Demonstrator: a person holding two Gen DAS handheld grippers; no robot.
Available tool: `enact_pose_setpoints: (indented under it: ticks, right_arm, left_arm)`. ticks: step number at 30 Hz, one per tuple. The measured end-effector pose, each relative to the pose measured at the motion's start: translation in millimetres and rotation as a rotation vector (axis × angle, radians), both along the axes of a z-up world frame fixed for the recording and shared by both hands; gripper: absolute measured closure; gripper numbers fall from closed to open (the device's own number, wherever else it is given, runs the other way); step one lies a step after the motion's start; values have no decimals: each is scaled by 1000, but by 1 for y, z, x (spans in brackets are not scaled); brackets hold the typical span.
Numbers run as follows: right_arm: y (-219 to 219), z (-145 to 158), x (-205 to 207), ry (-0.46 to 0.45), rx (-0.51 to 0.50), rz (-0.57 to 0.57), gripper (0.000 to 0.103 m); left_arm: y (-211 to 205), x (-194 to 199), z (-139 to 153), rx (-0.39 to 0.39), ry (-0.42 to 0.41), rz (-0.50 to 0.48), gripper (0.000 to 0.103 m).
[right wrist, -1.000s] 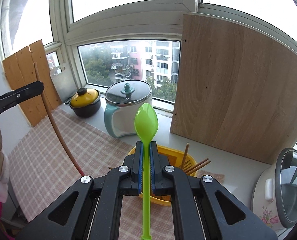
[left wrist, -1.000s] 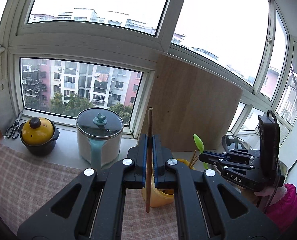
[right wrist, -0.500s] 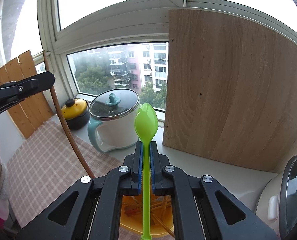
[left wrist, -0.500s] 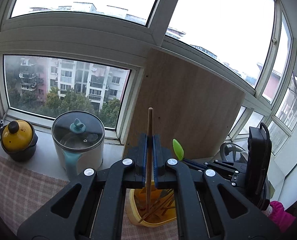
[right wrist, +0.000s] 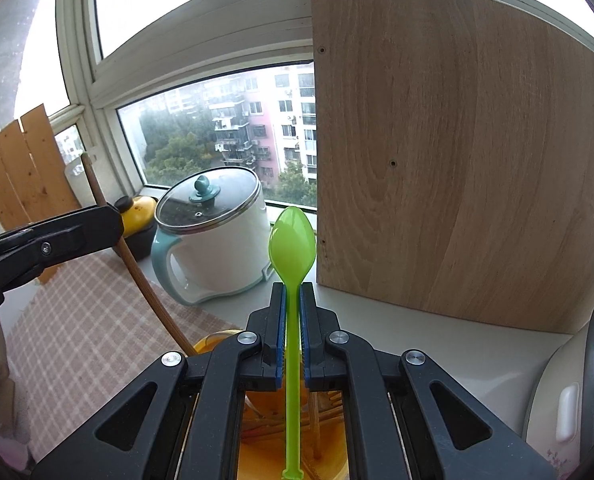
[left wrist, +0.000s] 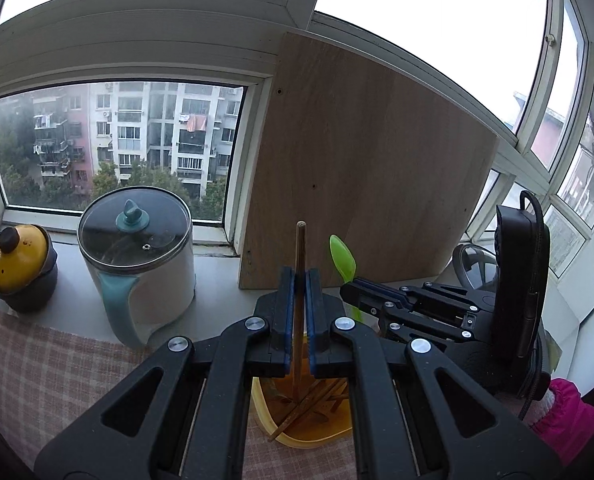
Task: Organize utensils
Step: 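Lower the green spoon with the right gripper while the left gripper lowers the chopstick into the container, then open both grippers to release the spoon and chopstick into the container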
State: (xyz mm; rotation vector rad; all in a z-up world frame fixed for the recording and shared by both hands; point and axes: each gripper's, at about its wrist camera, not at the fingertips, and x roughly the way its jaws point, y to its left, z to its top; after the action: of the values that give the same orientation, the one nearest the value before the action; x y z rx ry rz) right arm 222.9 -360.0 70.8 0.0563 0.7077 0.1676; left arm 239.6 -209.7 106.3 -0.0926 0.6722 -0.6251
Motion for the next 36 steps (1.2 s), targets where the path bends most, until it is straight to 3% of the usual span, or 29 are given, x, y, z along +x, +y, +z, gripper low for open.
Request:
enact_pose_setpoints:
  ticks: [19, 36]
  right_arm:
    - [9, -6, 6, -42, -12, 16, 98]
    - [0, -3, -18, -7, -6, -3, 98]
  left_arm:
    - [12, -2, -10, -1, 35, 10, 100]
    - [18, -24, -6, 9, 23, -7, 100]
